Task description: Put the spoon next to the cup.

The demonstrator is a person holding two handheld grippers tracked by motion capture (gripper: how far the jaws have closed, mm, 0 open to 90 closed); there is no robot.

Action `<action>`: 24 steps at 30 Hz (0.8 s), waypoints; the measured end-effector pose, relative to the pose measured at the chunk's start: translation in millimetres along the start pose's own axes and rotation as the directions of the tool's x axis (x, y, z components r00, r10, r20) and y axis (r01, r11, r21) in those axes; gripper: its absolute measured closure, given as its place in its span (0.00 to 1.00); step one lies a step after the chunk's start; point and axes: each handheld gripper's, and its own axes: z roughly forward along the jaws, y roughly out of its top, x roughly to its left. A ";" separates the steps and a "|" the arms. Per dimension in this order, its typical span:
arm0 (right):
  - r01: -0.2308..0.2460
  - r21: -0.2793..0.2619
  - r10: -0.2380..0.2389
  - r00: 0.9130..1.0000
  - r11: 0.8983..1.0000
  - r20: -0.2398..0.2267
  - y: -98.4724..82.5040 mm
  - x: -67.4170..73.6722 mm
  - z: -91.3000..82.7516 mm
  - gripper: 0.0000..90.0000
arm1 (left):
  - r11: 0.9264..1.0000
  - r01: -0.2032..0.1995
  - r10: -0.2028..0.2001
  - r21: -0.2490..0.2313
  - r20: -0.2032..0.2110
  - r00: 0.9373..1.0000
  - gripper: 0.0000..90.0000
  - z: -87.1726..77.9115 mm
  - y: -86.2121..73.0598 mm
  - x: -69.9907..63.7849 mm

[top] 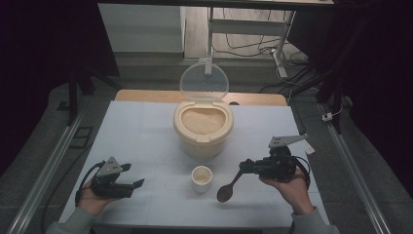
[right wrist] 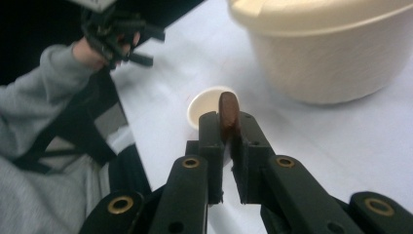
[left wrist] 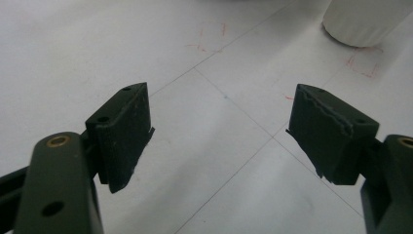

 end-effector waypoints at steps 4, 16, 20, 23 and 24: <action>0.002 0.097 0.001 1.000 0.995 -0.031 3.3 0.1 15.7 0.92 | 1.000 -0.001 0.001 0.002 0.003 1.000 0.26 0.3 -0.1 0.2; -0.021 0.143 0.027 0.999 0.990 -0.041 11.2 -17.2 49.9 0.91 | 1.000 -0.003 0.003 0.004 0.003 1.000 0.26 0.7 -0.4 0.5; -0.035 0.126 0.035 0.999 0.991 0.000 12.4 -26.9 56.3 0.88 | 1.000 -0.004 0.004 0.004 0.004 1.000 0.26 0.5 -0.5 0.4; -0.040 0.104 0.036 0.999 0.994 0.037 10.7 -34.1 60.7 0.85 | 1.000 -0.004 0.004 0.005 0.003 1.000 0.26 0.8 -0.6 0.7; -0.038 0.099 0.033 0.998 0.994 0.050 9.7 -36.3 62.4 0.84 | 1.000 -0.005 0.005 0.006 0.003 1.000 0.26 0.9 -0.7 0.7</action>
